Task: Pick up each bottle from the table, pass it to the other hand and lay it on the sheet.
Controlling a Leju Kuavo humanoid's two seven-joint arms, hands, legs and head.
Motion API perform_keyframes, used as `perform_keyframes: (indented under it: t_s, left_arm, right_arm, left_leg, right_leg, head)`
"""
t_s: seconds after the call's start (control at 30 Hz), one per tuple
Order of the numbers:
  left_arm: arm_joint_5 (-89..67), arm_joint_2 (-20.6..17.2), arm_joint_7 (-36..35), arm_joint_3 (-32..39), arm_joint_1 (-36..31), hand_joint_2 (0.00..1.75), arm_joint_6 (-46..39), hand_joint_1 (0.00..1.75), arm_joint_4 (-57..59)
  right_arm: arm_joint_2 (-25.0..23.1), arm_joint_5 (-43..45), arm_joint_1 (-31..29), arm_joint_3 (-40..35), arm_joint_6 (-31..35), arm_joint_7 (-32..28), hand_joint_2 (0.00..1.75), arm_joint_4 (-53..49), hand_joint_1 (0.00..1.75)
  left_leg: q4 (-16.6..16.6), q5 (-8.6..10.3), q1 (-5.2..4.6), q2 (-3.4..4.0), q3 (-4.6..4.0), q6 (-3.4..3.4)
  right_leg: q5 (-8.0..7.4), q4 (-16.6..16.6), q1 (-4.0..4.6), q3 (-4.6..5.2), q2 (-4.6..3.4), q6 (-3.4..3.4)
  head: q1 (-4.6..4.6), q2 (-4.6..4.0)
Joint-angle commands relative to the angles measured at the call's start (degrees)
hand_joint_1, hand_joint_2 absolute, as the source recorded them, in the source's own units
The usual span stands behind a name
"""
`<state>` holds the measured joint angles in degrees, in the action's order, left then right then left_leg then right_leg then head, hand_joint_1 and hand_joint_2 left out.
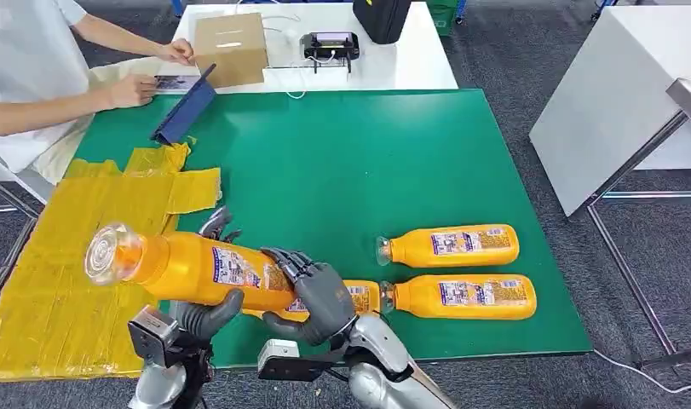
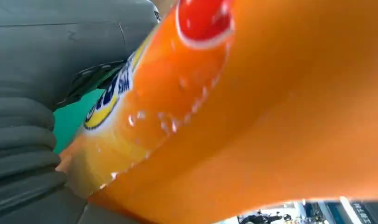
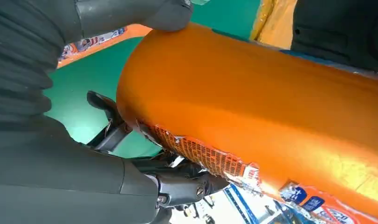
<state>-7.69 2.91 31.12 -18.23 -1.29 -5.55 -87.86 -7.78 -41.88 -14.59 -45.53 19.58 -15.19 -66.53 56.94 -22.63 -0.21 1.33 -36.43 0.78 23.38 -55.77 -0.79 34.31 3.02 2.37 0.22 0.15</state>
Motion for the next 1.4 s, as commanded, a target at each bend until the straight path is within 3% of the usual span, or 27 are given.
perform_keyframes:
  t_s: [0.03, 0.33, 0.6, 0.67, 0.7, 0.73, 0.87, 0.93, 1.03, 1.2, 1.27, 1.4]
  left_arm:
    - [0.3, -0.3, 0.0, -1.5, -2.5, 1.75, 0.3, 1.75, 0.6]
    - [-1.7, -0.5, 0.1, -1.1, -3.5, 1.75, -1.9, 1.75, -0.6]
    - [-1.7, -0.5, 0.1, -1.1, -3.5, 1.75, -1.9, 1.75, -0.6]
    - [-4.9, -0.7, -0.3, -1.4, -4.0, 1.75, -4.8, 1.75, -0.2]
    - [-8.1, -0.6, -0.5, -1.5, -4.6, 1.75, -7.8, 1.75, 0.0]
    - [-10.9, -0.9, -0.8, -1.9, -5.6, 1.75, -10.4, 1.75, 0.2]
    - [-33.9, -3.9, -9.4, -3.0, -13.4, 1.75, -22.7, 1.75, 3.5]
    - [-51.8, -4.5, -18.6, -2.8, -19.1, 1.75, -26.4, 1.75, 8.0]
    - [-72.5, -5.6, -32.7, -2.6, -28.9, 1.75, -22.8, 1.75, 19.9]
    - [-80.1, -6.7, -40.1, -1.9, -43.1, 1.75, -16.6, 1.75, 41.1]
    - [-82.3, -7.0, -45.0, -5.8, -48.8, 1.75, -12.7, 1.75, 51.8]
    - [-82.3, -5.7, -52.5, -8.2, -52.3, 1.75, -9.2, 1.75, 63.5]
  right_arm:
    - [1.2, 0.7, -0.8, -2.9, 0.4, -0.3, 1.75, 3.8, 1.75]
    - [2.8, -0.1, 2.7, 1.1, 4.9, -0.9, 1.75, -5.3, 1.75]
    - [2.8, -0.1, 2.7, 1.1, 4.9, -0.9, 1.75, -5.3, 1.75]
    - [2.5, -1.8, 3.4, 2.1, 7.5, -0.8, 1.75, -5.9, 1.75]
    - [2.6, -2.0, 4.0, 2.9, 8.9, -1.0, 1.75, -7.3, 1.27]
    - [2.8, -1.9, 4.8, 3.9, 10.0, -1.1, 1.75, -9.5, 0.00]
    - [4.6, -1.5, 8.5, 7.4, 12.9, -2.7, 1.75, -20.8, 0.00]
    - [5.6, -2.9, 9.7, 8.4, 13.5, -2.6, 1.75, -24.3, 0.00]
    - [6.1, -5.2, 10.0, 9.5, 14.1, -1.9, 1.75, -26.2, 0.00]
    - [5.3, -5.3, 8.7, 9.2, 13.1, -1.3, 1.75, -26.4, 0.00]
    - [5.1, -5.3, 8.5, 9.0, 13.5, -1.1, 1.75, -26.3, 0.00]
    - [4.5, -7.2, 8.7, 9.2, 17.0, -1.2, 1.75, -26.0, 0.00]
  left_leg:
    - [0.0, -0.13, 0.10, -0.17, 0.32, -0.07]
    - [0.0, -0.13, 0.09, -0.25, 0.24, -0.06]
    - [0.0, -0.13, 0.09, -0.21, 0.34, -0.07]
    - [0.0, -0.04, 0.04, -0.11, 0.14, -0.04]
    - [0.0, -0.11, 0.07, -0.17, 0.28, -0.06]
    - [0.0, -0.09, 0.07, -0.16, 0.24, -0.06]
    - [0.1, -0.05, 0.07, -0.41, 0.11, -0.06]
    - [0.1, -0.04, 0.09, -0.44, 0.12, -0.07]
    - [0.1, 0.00, 0.13, -0.74, 0.19, -0.09]
    - [0.1, 0.07, 0.09, -0.54, 0.19, -0.08]
    - [0.0, 0.18, 0.05, -0.36, 0.14, -0.09]
    - [0.1, 0.08, 0.16, -0.44, 0.44, -0.15]
  right_leg:
    - [0.14, 0.1, 0.05, -0.39, -0.14, -0.09]
    - [0.16, 0.0, 0.04, -0.31, -0.05, -0.08]
    - [0.16, 0.1, 0.03, -0.39, -0.13, -0.09]
    - [0.06, 0.1, 0.01, -0.16, -0.08, -0.05]
    - [0.12, 0.1, 0.03, -0.32, -0.12, -0.08]
    - [0.11, 0.1, 0.03, -0.28, -0.09, -0.07]
    - [0.14, 0.0, 0.03, -0.20, 0.14, -0.07]
    - [0.15, 0.0, 0.05, -0.20, 0.14, -0.09]
    - [0.18, 0.0, 0.07, -0.36, 0.36, -0.11]
    - [0.01, -0.1, 0.05, -0.28, 0.15, -0.13]
    - [-0.11, 0.0, 0.03, -0.17, 0.08, -0.20]
    - [0.01, 0.0, 0.09, -0.50, -0.04, -0.26]
  head:
    - [-0.02, 0.00]
    - [0.00, 0.00]
    - [0.00, 0.00]
    - [0.00, 0.00]
    - [0.00, 0.00]
    - [0.00, 0.00]
    - [0.04, 0.00]
    - [-0.02, 0.00]
    - [-0.02, 0.00]
    - [0.02, 0.00]
    - [0.00, 0.00]
    - [0.00, 0.00]
